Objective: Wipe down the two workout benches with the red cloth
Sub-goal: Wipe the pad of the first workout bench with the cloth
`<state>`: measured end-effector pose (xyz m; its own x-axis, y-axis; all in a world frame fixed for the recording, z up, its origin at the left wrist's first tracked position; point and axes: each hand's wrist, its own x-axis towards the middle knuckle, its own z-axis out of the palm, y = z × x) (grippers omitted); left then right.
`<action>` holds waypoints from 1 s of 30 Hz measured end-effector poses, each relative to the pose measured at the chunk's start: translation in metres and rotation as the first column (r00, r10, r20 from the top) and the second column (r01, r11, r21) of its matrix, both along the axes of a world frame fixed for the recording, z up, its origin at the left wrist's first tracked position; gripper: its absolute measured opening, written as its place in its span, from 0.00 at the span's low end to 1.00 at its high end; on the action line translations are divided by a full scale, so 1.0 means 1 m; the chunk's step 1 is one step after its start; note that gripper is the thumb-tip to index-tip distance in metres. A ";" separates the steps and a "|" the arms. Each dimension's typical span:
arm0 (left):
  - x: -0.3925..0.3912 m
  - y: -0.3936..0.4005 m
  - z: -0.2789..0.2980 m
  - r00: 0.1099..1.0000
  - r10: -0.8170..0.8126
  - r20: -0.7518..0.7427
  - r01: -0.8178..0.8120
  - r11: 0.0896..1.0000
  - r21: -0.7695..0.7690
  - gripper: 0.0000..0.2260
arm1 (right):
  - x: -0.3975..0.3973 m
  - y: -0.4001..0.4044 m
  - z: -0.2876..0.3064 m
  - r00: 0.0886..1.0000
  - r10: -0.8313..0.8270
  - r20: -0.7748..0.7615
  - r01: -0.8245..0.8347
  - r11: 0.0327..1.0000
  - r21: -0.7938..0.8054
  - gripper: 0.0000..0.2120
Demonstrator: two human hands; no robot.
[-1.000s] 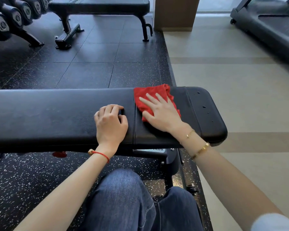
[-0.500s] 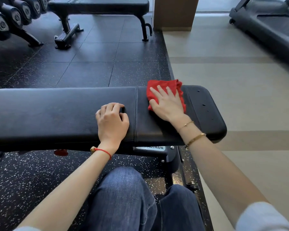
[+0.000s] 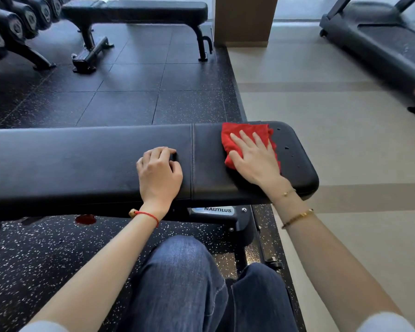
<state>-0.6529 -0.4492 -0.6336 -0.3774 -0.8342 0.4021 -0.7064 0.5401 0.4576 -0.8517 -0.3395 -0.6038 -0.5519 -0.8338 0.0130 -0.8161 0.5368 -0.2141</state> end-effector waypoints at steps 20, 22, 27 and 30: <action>0.000 0.000 0.000 1.000 0.011 -0.023 -0.011 1.000 0.011 0.13 | -0.020 -0.006 0.005 0.999 0.029 0.034 -0.030 0.999 0.035 0.25; 0.001 0.000 0.000 1.000 0.015 -0.019 -0.015 1.000 0.001 0.13 | -0.010 -0.010 0.005 0.999 0.035 0.035 -0.037 0.998 0.045 0.26; -0.001 -0.001 -0.003 1.000 0.025 -0.009 -0.025 1.000 -0.007 0.13 | 0.033 0.046 -0.004 0.970 0.233 -0.063 -0.236 0.971 -0.030 0.29; -0.001 0.000 -0.002 1.000 0.027 -0.001 -0.028 1.000 -0.009 0.13 | 0.016 0.044 -0.001 0.966 0.257 -0.008 -0.257 0.966 -0.037 0.27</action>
<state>-0.6544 -0.4496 -0.6359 -0.3541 -0.8405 0.4100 -0.7208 0.5247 0.4530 -0.8356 -0.2956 -0.6043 -0.3189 -0.9466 0.0481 -0.9263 0.3005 -0.2273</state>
